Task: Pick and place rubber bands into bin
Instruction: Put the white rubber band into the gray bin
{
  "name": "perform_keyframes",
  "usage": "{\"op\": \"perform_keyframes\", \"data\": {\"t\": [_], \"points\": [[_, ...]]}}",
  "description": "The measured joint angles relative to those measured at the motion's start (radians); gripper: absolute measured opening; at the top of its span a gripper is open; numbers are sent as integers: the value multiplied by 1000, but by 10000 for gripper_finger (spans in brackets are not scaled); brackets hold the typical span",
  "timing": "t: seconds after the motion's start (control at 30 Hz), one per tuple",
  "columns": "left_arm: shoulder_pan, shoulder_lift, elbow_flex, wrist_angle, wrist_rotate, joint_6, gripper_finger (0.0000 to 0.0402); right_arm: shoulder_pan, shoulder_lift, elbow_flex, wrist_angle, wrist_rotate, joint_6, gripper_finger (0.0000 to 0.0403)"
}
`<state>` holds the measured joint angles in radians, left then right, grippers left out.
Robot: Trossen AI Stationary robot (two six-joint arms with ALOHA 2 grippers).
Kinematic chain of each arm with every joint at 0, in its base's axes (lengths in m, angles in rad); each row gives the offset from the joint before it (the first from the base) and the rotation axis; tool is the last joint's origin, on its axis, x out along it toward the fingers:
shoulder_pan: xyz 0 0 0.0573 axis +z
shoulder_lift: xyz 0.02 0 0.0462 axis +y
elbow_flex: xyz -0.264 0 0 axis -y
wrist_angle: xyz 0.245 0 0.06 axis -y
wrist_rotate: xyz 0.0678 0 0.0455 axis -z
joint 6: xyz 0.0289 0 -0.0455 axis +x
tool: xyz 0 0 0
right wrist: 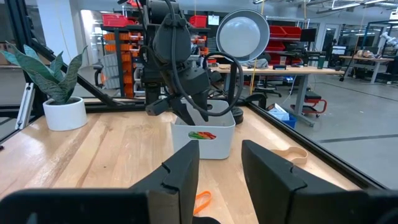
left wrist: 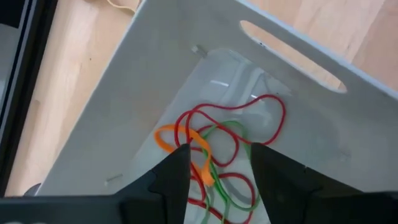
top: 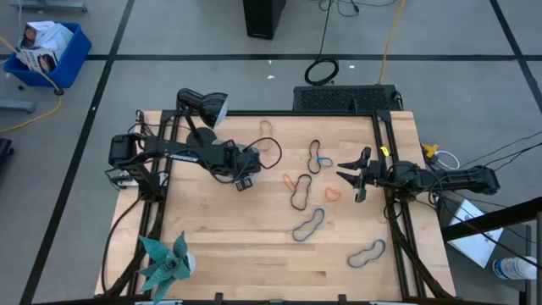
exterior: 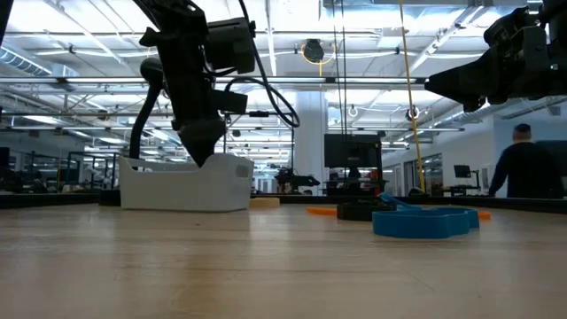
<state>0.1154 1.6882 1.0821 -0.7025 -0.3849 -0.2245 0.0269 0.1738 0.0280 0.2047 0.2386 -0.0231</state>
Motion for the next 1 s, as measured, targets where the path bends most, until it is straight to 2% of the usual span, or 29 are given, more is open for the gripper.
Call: {"op": "perform_keyframes", "data": {"t": [0.27,0.53,0.87,1.0], "points": [[2,0,0,0,52,-7,177,0,0,0,0,0,0,116],[1,-17,0,2,47,-8,177,0,0,0,0,0,0,116],[1,-197,0,28,43,10,177,0,0,0,0,0,-3,116],[1,-276,0,98,43,11,177,0,0,0,0,-1,-5,116]]}}
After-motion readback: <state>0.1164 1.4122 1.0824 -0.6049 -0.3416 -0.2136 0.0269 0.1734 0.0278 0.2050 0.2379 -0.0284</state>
